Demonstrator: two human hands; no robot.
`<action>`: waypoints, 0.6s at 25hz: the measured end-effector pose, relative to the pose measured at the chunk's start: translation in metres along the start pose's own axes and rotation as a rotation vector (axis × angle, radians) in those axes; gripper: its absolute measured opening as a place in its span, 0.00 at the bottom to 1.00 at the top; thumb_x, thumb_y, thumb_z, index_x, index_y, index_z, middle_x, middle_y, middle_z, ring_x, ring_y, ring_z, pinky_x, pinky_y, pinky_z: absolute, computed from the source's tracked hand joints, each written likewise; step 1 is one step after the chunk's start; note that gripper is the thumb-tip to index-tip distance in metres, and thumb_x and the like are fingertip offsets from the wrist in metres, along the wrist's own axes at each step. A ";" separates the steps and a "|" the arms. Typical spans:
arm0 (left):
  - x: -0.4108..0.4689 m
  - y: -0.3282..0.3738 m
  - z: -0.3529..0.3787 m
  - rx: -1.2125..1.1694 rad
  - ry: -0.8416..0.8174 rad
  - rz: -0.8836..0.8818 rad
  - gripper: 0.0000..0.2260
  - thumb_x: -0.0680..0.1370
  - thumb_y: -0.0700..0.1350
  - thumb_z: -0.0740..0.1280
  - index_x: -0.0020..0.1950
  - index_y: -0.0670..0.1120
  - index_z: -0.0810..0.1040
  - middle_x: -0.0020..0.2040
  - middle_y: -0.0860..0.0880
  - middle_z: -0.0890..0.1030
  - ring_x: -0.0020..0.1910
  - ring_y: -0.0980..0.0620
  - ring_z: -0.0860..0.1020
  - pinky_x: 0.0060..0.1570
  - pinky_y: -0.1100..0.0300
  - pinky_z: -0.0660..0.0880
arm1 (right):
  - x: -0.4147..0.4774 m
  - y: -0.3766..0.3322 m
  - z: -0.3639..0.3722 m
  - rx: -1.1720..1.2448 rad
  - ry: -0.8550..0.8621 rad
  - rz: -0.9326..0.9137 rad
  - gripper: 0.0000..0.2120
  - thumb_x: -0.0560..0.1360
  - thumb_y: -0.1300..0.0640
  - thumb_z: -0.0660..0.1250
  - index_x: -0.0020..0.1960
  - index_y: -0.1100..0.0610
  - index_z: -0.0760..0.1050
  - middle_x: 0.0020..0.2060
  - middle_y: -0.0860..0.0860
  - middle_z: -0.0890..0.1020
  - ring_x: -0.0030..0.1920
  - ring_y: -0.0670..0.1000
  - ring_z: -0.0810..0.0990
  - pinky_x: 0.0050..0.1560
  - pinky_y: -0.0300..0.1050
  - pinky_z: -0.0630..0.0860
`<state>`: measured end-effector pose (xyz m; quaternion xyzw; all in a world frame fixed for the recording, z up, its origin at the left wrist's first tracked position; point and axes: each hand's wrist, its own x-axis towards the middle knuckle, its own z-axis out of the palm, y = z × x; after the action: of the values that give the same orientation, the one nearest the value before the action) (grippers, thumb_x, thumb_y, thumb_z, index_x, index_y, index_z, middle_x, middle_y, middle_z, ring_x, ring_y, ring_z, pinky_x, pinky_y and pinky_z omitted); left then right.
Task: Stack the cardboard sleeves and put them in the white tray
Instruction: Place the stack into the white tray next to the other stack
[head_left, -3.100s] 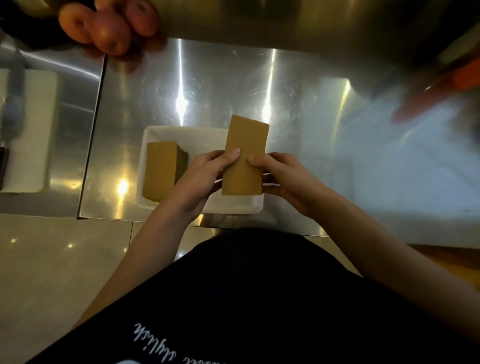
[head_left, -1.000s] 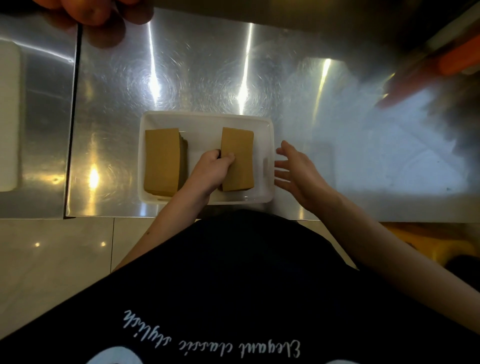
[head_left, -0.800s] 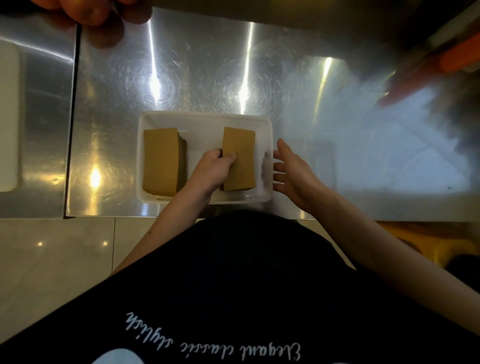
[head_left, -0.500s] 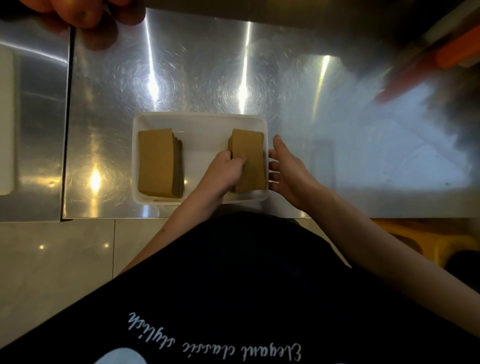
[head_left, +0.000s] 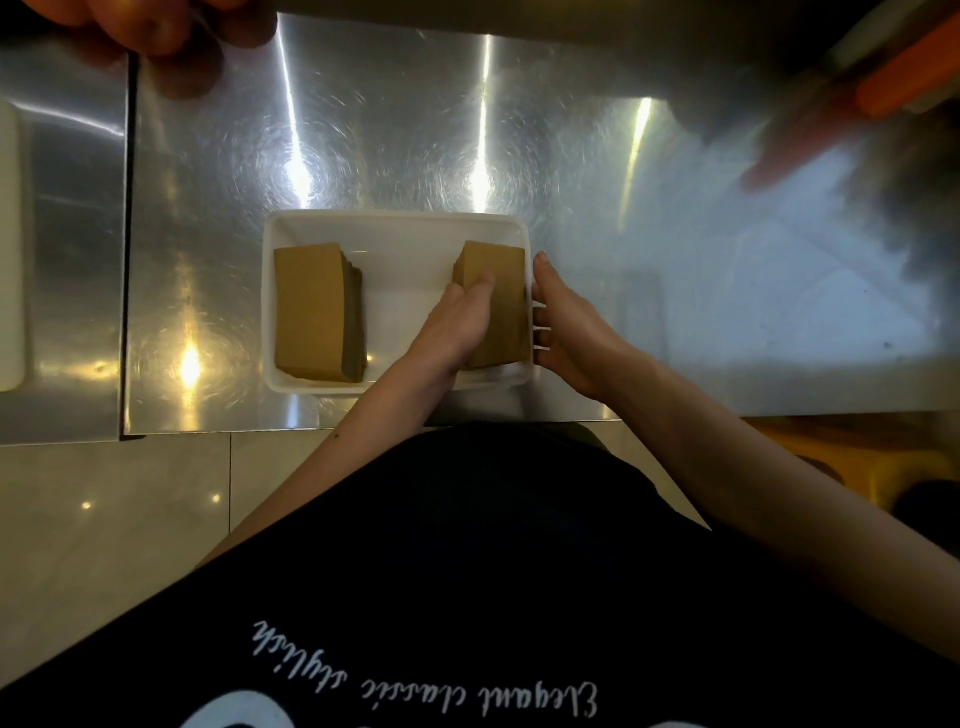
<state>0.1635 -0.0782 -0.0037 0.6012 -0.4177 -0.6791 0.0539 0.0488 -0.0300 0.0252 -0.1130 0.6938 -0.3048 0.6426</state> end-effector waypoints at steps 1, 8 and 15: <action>0.000 -0.001 0.000 -0.020 -0.011 0.006 0.28 0.83 0.59 0.52 0.77 0.44 0.65 0.73 0.44 0.73 0.69 0.45 0.73 0.71 0.45 0.68 | 0.001 0.002 -0.002 -0.004 0.000 -0.003 0.30 0.80 0.35 0.49 0.72 0.54 0.67 0.48 0.49 0.79 0.50 0.50 0.79 0.52 0.47 0.77; -0.003 -0.008 -0.005 -0.166 0.008 0.004 0.24 0.84 0.57 0.54 0.74 0.45 0.67 0.66 0.46 0.76 0.61 0.48 0.76 0.60 0.52 0.72 | 0.006 0.012 -0.002 -0.056 0.088 -0.031 0.28 0.80 0.37 0.50 0.72 0.53 0.65 0.43 0.44 0.77 0.42 0.44 0.78 0.30 0.35 0.76; -0.020 -0.011 -0.009 0.043 0.123 0.103 0.24 0.83 0.55 0.57 0.76 0.45 0.62 0.69 0.47 0.72 0.62 0.49 0.72 0.53 0.58 0.70 | 0.009 0.017 -0.014 -0.135 0.025 -0.128 0.15 0.79 0.39 0.57 0.57 0.48 0.70 0.46 0.46 0.80 0.47 0.46 0.81 0.37 0.37 0.78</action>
<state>0.1811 -0.0637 0.0054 0.6206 -0.4583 -0.6280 0.1015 0.0379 -0.0177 0.0085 -0.1964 0.7122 -0.2992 0.6039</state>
